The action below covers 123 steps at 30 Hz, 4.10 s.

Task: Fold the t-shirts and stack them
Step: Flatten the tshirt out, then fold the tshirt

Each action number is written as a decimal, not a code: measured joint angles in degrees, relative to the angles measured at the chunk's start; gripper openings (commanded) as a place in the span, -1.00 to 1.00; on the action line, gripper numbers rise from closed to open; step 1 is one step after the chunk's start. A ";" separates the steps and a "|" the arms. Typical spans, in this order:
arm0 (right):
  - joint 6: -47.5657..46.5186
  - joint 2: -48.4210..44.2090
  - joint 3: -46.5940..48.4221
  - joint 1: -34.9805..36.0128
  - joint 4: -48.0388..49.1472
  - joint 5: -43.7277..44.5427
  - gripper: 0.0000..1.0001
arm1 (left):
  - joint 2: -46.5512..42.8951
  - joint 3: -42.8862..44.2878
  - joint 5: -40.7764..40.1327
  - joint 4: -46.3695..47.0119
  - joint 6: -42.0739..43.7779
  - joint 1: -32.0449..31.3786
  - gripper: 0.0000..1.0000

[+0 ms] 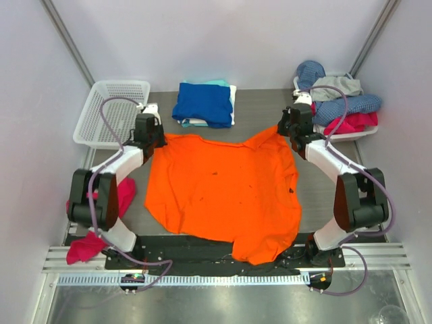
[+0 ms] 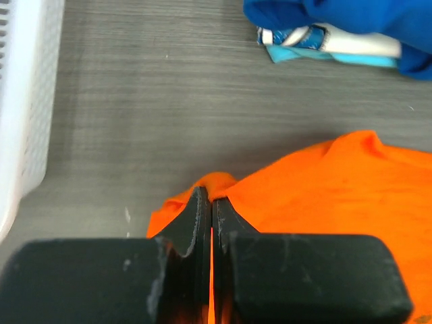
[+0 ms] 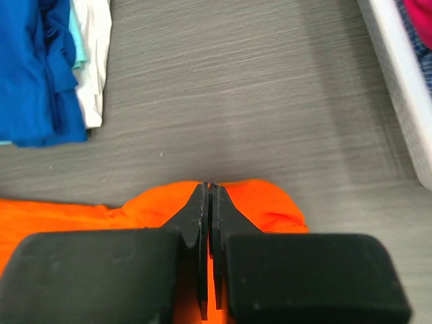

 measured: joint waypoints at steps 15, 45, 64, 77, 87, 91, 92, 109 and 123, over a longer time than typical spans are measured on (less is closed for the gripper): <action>2.86 9.27 3.04 -3.34 9.60 1.27 -0.98 | 16.35 13.60 3.08 1.88 2.93 3.76 -1.00; 12.74 -15.45 -3.56 -7.02 -11.76 -10.29 -0.98 | 8.79 9.27 10.91 -6.23 7.04 8.44 -1.00; 17.86 -37.07 -12.59 -6.84 -34.86 -18.73 -0.98 | 3.45 2.71 10.91 -12.52 7.23 8.48 -1.00; 18.69 -43.25 -15.58 -6.54 -43.36 -21.62 -0.98 | 1.18 0.15 10.64 -15.39 8.26 8.48 -1.00; 18.86 -44.06 -18.60 -6.51 -47.08 -22.14 -0.98 | 1.18 0.00 9.49 -16.92 8.37 8.48 -1.00; 18.82 -44.06 -19.17 -6.51 -48.22 -22.18 -0.98 | 1.18 0.00 9.27 -17.25 8.37 8.48 -1.00; 18.82 -44.09 -19.32 -6.51 -48.46 -22.18 -0.98 | 1.18 0.00 9.16 -17.31 8.37 8.48 -1.00; 18.67 -45.09 -20.65 -6.51 -52.28 -22.12 -0.16 | 1.20 0.00 7.50 -18.82 8.33 8.48 -0.74; 19.78 -40.57 -15.65 -6.43 -47.67 -13.33 0.93 | -8.55 -1.62 0.59 -19.76 4.07 7.63 0.99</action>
